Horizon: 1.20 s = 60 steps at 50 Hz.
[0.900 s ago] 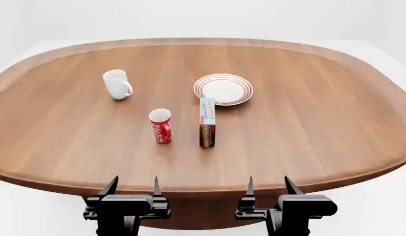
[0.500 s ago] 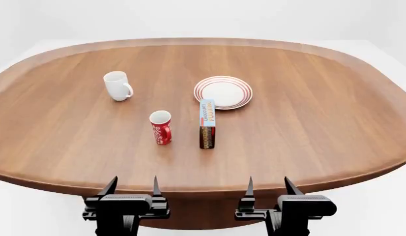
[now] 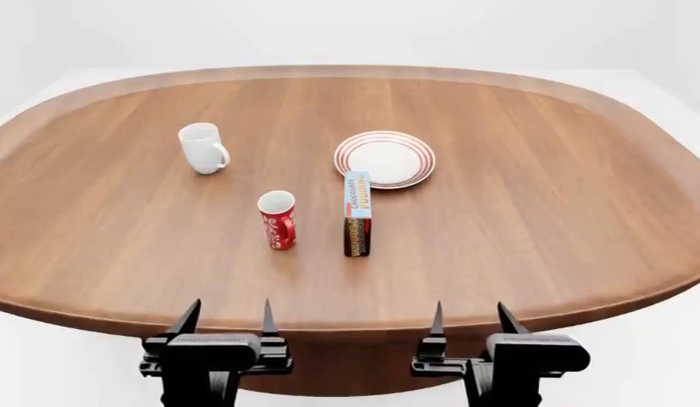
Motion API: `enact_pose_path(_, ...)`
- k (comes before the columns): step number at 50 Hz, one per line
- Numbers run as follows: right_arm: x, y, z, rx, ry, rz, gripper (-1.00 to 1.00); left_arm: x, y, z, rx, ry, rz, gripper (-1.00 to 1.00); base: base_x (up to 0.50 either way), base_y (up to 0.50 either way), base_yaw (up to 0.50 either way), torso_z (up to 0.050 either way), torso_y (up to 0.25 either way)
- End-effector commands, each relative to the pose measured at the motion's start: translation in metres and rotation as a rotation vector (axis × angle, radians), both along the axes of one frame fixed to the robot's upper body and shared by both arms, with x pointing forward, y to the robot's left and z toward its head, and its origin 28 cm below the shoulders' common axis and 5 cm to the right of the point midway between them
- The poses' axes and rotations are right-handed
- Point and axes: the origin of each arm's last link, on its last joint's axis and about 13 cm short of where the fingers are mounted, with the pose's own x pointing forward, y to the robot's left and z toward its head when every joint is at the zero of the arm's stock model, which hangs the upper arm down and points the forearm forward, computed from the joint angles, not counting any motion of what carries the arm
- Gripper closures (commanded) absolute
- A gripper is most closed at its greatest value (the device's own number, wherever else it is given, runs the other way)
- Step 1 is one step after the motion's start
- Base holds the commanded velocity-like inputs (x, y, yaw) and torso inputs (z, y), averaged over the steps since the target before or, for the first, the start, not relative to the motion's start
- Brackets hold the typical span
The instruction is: Pick up the white mug and put it on the plate, and put the chocolate pudding to the right of the plate.
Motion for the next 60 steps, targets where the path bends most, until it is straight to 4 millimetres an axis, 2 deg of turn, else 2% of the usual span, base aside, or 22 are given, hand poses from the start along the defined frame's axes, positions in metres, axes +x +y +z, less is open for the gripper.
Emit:
enact_pose_path(1, 0.001, -0.010, 0.024, 0.002, -0.071, -0.040, -1.00, -0.004, 0.004, 0.026, 0.020, -0.103, 0.033, -1.00, 0.00, 0.00, 0.00, 0.000, 0.000)
enact_pose_path(2, 0.001, -0.010, 0.024, 0.002, -0.071, -0.040, -1.00, -0.004, 0.004, 0.026, 0.020, -0.103, 0.033, -1.00, 0.00, 0.00, 0.00, 0.000, 0.000)
enact_pose_path(3, 0.001, -0.020, 0.054, 0.013, -0.164, -0.087, -1.00, -0.008, 0.013, 0.054, 0.034, -0.214, 0.083, -1.00, 0.00, 0.00, 0.00, 0.000, 0.000)
enact_pose_path(5, 0.000, -0.026, 0.076, 0.013, -0.233, -0.143, -1.00, -0.012, 0.018, 0.073, 0.036, -0.285, 0.116, -1.00, 0.00, 0.00, 0.00, 0.000, 0.000)
enact_pose_path(8, -0.006, -0.032, 0.100, 0.061, -0.330, -0.176, -1.00, -0.019, 0.025, 0.094, 0.023, -0.391, 0.158, -1.00, 0.00, 0.00, 0.00, 0.000, 0.000)
enact_pose_path(16, -0.023, -0.044, 0.142, 0.134, -0.592, -0.260, -1.00, -0.034, 0.039, 0.130, 0.077, -0.572, 0.240, -1.00, 0.00, 0.00, 0.00, 0.000, 0.000)
enact_pose_path(24, -0.034, -0.055, 0.162, 0.133, -0.741, -0.310, -1.00, -0.052, 0.059, 0.159, 0.115, -0.734, 0.384, -1.00, 0.00, 0.00, 0.00, 0.000, 0.000)
enact_pose_path(30, -0.044, -0.062, 0.178, 0.135, -0.869, -0.378, -1.00, -0.061, 0.065, 0.168, 0.149, -0.789, 0.450, -1.00, 0.00, 0.00, 0.00, 0.000, 0.000)
enact_pose_path(37, -0.050, -0.061, 0.182, 0.153, -0.898, -0.356, -1.00, -0.063, 0.067, 0.169, 0.168, -0.810, 0.473, -1.00, 0.07, 0.00, 0.00, 0.000, 0.000)
enact_pose_path(45, -0.054, -0.058, 0.186, 0.141, -0.923, -0.320, -1.00, -0.066, 0.072, 0.169, 0.162, -0.821, 0.511, -1.00, 0.49, 0.00, 0.00, 0.000, 0.000)
enact_pose_path(60, -0.054, -0.050, 0.181, 0.100, -0.901, -0.237, -1.00, -0.068, 0.071, 0.171, 0.163, -0.833, 0.509, -1.00, 0.50, 0.00, 0.00, 0.000, 0.000)
